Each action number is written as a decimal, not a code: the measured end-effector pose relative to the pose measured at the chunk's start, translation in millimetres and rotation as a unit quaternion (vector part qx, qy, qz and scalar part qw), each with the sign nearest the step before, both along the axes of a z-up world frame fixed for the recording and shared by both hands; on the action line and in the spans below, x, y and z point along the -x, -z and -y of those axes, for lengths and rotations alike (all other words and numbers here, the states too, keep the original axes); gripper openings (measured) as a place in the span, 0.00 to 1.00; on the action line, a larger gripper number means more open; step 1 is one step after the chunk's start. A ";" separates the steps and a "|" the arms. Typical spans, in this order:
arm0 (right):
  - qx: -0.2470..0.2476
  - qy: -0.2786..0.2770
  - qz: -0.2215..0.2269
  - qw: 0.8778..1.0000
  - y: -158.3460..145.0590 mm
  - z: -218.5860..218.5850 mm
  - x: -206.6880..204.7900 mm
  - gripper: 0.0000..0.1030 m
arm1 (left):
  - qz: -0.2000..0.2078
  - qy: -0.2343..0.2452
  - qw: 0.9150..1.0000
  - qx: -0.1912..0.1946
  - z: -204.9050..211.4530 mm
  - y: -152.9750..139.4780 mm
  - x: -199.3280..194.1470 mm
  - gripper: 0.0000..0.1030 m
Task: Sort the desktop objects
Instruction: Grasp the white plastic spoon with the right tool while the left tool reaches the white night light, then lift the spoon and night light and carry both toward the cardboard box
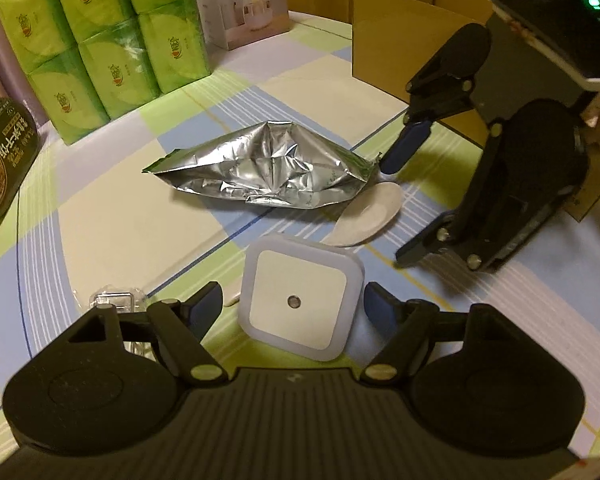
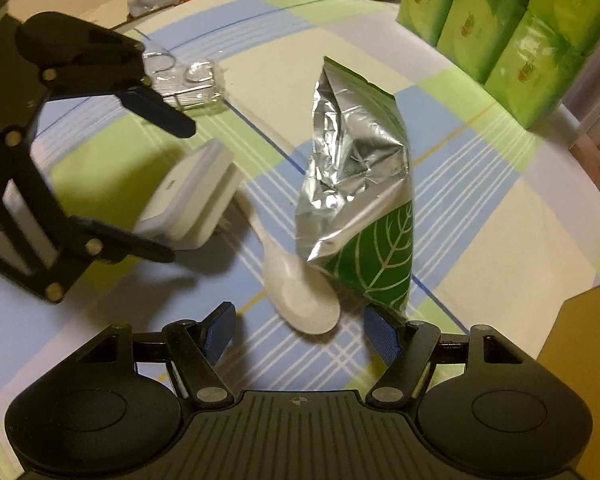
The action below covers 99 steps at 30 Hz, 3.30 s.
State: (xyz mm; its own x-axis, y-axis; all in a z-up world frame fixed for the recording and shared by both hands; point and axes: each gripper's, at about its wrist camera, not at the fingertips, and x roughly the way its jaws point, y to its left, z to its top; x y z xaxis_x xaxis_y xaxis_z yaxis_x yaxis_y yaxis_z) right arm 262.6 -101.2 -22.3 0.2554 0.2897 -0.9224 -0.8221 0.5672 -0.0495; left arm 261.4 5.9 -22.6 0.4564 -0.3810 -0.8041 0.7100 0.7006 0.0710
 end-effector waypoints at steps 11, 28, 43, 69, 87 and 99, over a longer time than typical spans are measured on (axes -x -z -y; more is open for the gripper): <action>-0.018 -0.016 -0.018 1.000 4.9 -4.4 -11.8 0.45 | -0.007 0.003 1.000 0.017 5.6 2.2 -4.6 0.70; -0.010 -0.011 -0.033 0.999 5.1 0.9 11.3 0.07 | -0.023 0.013 0.999 0.019 7.3 3.1 3.2 0.62; -0.059 0.120 -0.029 0.991 -15.7 40.9 103.4 0.07 | -0.033 0.001 0.999 -0.012 7.3 -1.0 71.5 0.62; -0.103 0.201 -0.018 0.974 -5.6 86.1 149.3 0.07 | -0.037 0.014 0.999 -0.003 26.2 10.8 119.8 0.63; -0.139 0.225 0.020 0.964 -25.1 91.5 147.1 0.07 | -0.020 -0.039 0.999 -0.001 37.0 -17.0 103.8 0.60; -0.153 0.231 0.054 0.959 -40.4 95.9 143.6 0.07 | 0.001 -0.091 0.996 0.012 48.4 -38.1 88.4 0.60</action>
State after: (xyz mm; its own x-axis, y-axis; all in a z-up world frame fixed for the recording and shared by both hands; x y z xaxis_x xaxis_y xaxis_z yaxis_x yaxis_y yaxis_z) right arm 119.0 -197.2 18.2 0.5111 0.3752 -0.7734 -0.4782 0.8717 0.1069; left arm 173.0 -42.5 15.5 0.5207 -0.3111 -0.7950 0.5712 0.8191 0.0535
